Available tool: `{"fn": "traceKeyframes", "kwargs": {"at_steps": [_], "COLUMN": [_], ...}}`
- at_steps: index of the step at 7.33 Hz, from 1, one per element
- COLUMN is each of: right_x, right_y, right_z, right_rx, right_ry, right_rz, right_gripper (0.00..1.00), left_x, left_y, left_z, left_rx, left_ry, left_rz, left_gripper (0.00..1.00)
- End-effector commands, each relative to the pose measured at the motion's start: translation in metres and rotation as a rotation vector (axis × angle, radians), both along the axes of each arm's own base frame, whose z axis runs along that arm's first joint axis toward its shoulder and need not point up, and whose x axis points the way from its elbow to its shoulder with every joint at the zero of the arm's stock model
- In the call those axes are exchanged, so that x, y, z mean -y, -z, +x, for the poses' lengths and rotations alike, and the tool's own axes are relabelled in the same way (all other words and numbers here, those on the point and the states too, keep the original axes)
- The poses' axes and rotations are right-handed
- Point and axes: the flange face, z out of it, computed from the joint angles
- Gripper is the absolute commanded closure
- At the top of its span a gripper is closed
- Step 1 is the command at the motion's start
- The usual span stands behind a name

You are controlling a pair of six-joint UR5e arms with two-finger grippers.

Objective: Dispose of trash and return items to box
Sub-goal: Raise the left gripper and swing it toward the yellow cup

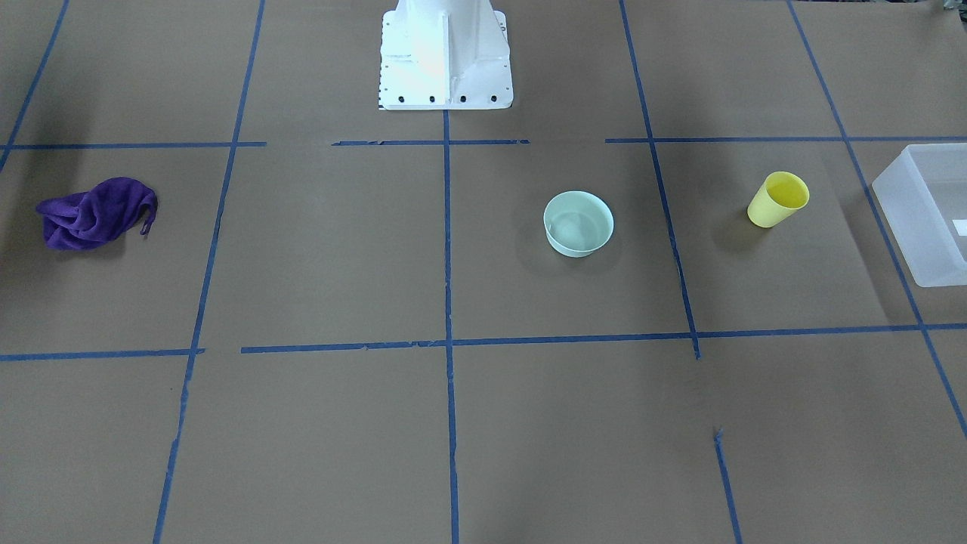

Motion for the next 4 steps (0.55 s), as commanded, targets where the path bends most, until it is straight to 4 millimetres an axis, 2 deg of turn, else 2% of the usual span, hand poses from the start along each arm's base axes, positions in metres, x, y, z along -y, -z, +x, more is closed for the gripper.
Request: {"fn": "traceKeyframes", "kwargs": {"at_steps": [1,2,4], "right_x": [0.016,0.018,0.016], "right_y": [0.022,0.028,0.023], "right_z": [0.0,0.0,0.0], "right_rx": [0.004,0.011,0.014], "right_ry": [-0.018,-0.073,-0.078], "right_rz": [0.1,0.069,0.129], "right_gripper": [0.0,0.0,0.0], "left_x": [0.011,0.013,0.007], "left_y": [0.021,0.014,0.026], "left_z": [0.0,0.002,0.018], "left_rx": [0.019,0.021,-0.182], "left_ry": [0.002,0.004,0.119], "left_rz": [0.373,0.506,0.492], "left_gripper": [0.0,0.0,0.0]}}
